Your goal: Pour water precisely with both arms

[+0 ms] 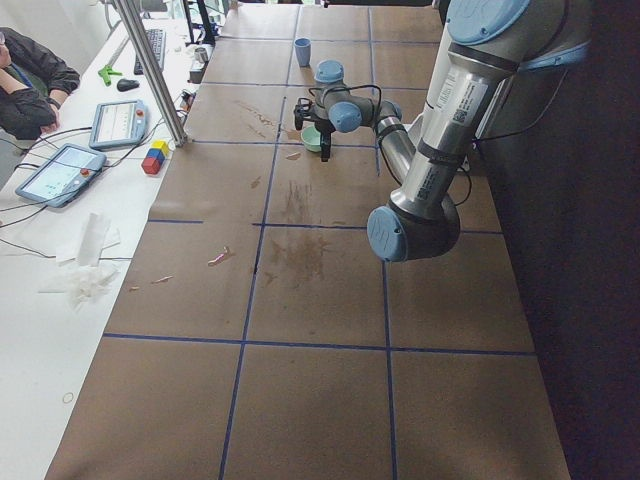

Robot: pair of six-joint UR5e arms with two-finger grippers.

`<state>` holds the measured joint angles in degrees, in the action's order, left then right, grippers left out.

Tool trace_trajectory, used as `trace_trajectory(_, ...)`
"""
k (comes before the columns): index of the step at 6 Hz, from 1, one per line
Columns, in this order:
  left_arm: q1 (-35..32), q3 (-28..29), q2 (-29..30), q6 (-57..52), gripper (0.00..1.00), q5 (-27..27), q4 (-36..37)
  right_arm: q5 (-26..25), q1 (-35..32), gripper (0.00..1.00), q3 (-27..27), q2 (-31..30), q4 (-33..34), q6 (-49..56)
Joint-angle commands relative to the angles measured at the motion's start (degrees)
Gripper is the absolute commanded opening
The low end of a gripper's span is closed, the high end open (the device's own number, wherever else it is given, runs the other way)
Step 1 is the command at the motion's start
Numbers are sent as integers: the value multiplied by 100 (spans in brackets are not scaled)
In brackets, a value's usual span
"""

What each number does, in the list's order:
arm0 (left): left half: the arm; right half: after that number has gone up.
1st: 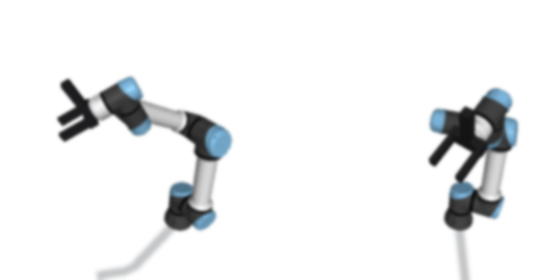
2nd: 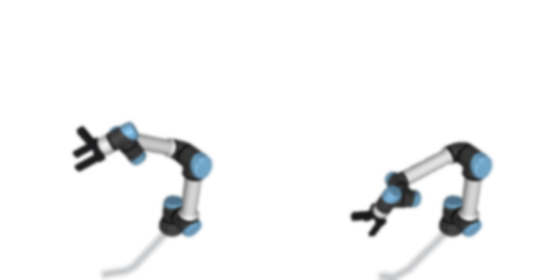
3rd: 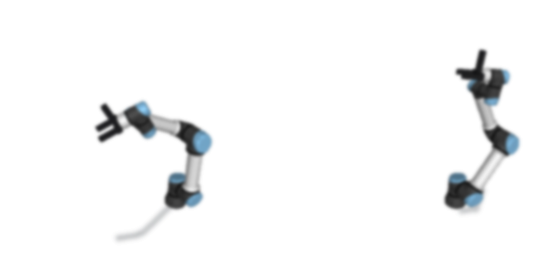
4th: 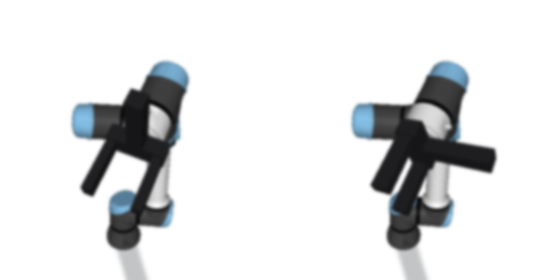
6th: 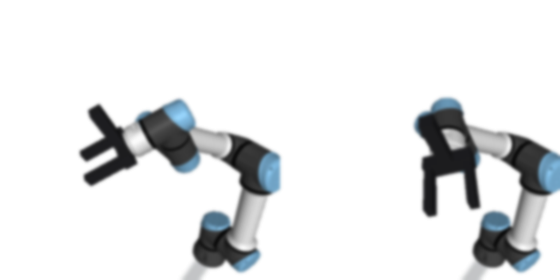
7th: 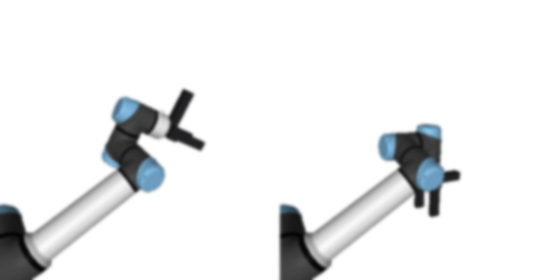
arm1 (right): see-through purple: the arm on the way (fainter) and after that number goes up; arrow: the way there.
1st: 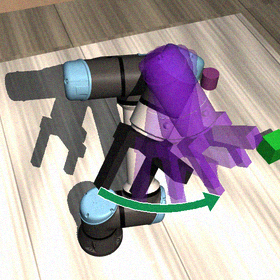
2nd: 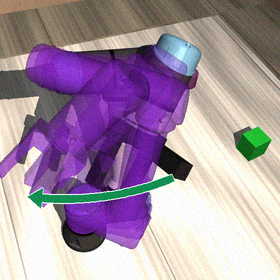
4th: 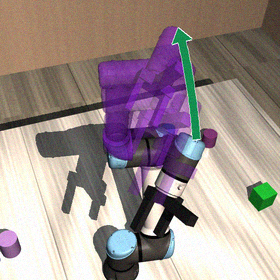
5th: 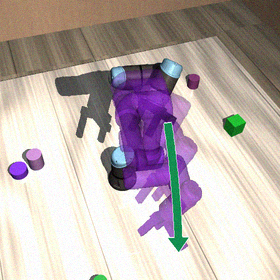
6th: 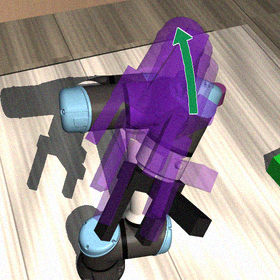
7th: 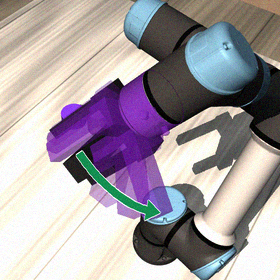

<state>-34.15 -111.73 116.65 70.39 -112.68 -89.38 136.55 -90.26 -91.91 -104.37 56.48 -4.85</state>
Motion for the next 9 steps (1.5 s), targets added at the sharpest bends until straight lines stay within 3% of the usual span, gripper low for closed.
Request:
trace_trajectory(1,14,290,311,141,100,0,-9,12,-490,100,-869,57,2802,1621)
trace_trajectory(2,92,640,566,411,100,183,-252,-57,-684,100,-951,222,3312,1984)
trace_trajectory(4,339,1650,936,1604,100,562,-1568,-67,-686,100,-899,268,3317,1909)
trace_trajectory(5,452,2090,1251,1853,100,745,-1660,-67,-686,100,-891,268,3317,1909)
trace_trajectory(6,645,2346,1394,1986,100,1052,-1844,-67,-678,100,-891,259,3317,1909)
trace_trajectory(8,760,2471,1386,1979,97,1055,-1890,-76,-686,100,-873,259,3308,1909)
trace_trajectory(9,769,2498,1386,1970,90,1055,-1890,-76,-678,100,-873,259,3308,1909)
